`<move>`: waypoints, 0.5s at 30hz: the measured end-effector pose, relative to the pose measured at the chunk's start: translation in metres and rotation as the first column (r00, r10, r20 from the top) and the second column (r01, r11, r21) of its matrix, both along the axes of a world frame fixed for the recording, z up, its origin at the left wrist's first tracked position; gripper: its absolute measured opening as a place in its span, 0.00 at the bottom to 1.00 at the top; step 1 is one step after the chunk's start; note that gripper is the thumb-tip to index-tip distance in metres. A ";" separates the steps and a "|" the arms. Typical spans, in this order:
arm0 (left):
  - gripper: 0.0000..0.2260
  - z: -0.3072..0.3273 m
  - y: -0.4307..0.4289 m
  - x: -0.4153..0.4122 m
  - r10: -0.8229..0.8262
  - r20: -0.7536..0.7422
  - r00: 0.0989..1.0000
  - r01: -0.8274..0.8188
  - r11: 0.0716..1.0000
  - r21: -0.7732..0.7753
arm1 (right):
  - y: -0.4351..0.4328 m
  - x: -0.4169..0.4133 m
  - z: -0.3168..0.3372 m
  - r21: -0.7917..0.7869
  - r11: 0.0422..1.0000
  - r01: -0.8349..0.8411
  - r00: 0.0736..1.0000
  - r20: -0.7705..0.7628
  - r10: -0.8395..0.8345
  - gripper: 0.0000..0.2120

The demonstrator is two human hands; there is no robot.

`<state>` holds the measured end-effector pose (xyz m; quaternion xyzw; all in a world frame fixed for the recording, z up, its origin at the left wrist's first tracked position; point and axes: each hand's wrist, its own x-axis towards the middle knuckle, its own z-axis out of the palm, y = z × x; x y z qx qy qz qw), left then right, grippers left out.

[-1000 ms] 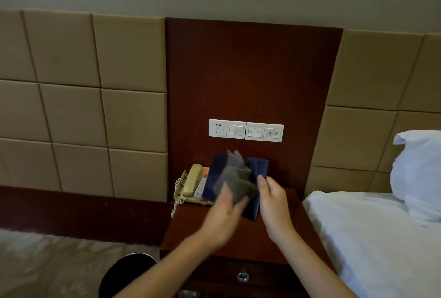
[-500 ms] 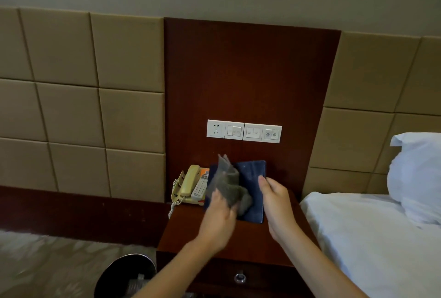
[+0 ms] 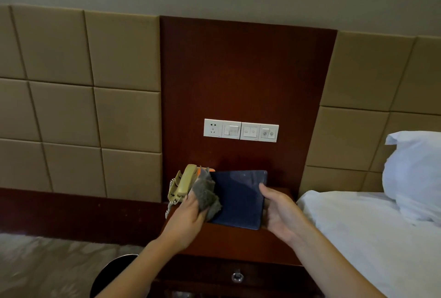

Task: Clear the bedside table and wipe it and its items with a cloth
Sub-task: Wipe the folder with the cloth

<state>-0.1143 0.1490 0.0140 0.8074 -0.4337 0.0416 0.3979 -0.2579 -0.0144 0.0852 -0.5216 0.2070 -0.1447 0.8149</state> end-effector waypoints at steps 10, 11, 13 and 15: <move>0.24 0.037 -0.033 -0.033 -0.213 0.327 0.921 0.105 0.942 0.318 | 0.010 0.003 -0.019 0.213 0.973 -0.089 0.996 0.007 0.089 0.17; 0.22 0.038 -0.029 -0.022 -0.164 0.288 0.944 0.064 0.943 0.328 | 0.010 0.001 -0.022 0.189 0.978 -0.084 0.996 -0.008 0.087 0.17; 0.21 0.040 -0.021 -0.002 -0.077 0.238 0.968 -0.009 0.940 0.342 | 0.011 -0.001 -0.023 0.134 0.986 -0.096 0.995 -0.029 0.101 0.15; 0.20 0.040 -0.019 0.003 -0.090 0.220 0.971 0.002 0.929 0.370 | 0.012 -0.001 -0.023 0.109 0.986 -0.123 0.991 -0.036 0.128 0.13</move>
